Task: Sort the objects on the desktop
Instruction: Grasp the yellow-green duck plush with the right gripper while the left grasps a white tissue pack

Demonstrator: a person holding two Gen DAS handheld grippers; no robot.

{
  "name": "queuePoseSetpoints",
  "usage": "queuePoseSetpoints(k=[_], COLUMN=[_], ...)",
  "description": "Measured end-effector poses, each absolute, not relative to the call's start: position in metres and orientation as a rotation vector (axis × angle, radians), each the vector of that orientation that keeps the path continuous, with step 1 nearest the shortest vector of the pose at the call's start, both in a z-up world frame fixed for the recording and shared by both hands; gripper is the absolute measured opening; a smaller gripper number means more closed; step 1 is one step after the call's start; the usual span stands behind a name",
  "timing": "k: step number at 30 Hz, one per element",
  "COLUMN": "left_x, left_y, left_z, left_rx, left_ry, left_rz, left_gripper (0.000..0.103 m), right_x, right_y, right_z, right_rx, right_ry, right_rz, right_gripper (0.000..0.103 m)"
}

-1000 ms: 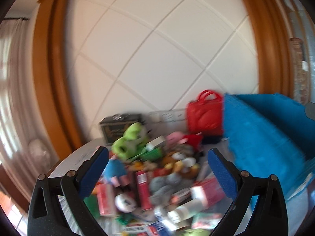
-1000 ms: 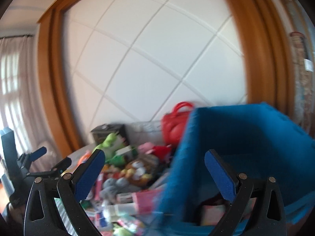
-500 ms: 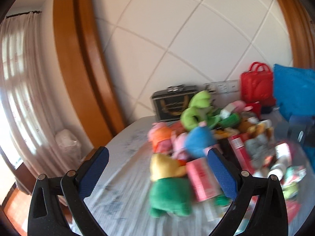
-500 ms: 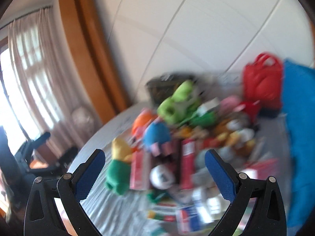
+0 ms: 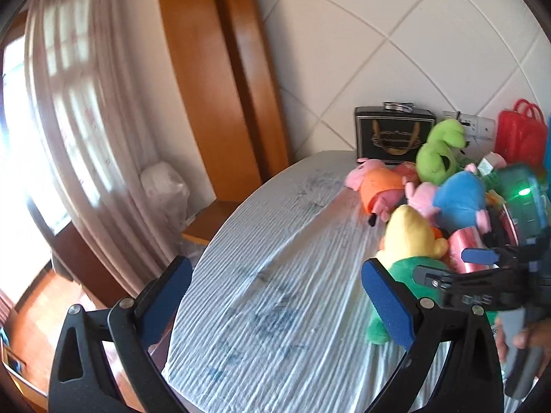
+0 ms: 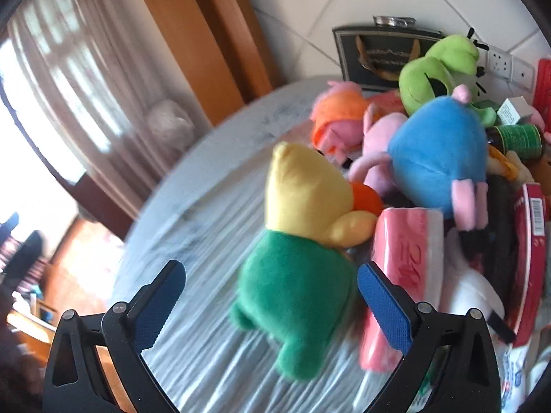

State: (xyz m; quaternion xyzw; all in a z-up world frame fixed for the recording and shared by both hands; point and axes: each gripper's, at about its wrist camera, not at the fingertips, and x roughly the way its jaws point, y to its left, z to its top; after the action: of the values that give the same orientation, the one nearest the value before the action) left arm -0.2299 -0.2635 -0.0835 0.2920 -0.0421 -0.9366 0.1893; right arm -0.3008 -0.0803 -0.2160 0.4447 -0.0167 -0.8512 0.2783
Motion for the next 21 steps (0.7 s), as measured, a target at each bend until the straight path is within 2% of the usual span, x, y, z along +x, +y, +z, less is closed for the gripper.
queuePoseSetpoints(k=[7,8,9,11,14,21], left_x=[-0.234,-0.237,-0.238,-0.245,-0.253,-0.294], left_y=[-0.282,-0.281,-0.278,-0.271,-0.264,-0.233], left_z=[-0.098,-0.1,-0.101,-0.105,-0.106,-0.116], left_rx=[0.855,0.873,0.885,0.9,0.893,0.966], left_ry=[-0.071,-0.067,-0.076,-0.109,-0.143,-0.014], left_rz=[-2.62,-2.628,-2.635,-2.647,-2.651,-2.769], left_gripper=[0.1,0.1,0.1,0.1,0.1,0.1], right_x=[-0.348,-0.352,-0.354,-0.35,-0.338,-0.31], right_y=[-0.125,-0.133,-0.139,-0.148,-0.128,-0.005], right_z=[-0.259,-0.264,-0.265,-0.262,-0.236,-0.136], right_rx=[1.37,1.379,1.369,1.328,1.265,1.023], right_ry=[0.149,0.206,0.27,0.344,0.215,-0.063], right_rz=[-2.336,-2.339,-2.339,-2.293,-2.257,-2.434], right_gripper=[0.102,0.088,0.08,0.067,0.063,0.063])
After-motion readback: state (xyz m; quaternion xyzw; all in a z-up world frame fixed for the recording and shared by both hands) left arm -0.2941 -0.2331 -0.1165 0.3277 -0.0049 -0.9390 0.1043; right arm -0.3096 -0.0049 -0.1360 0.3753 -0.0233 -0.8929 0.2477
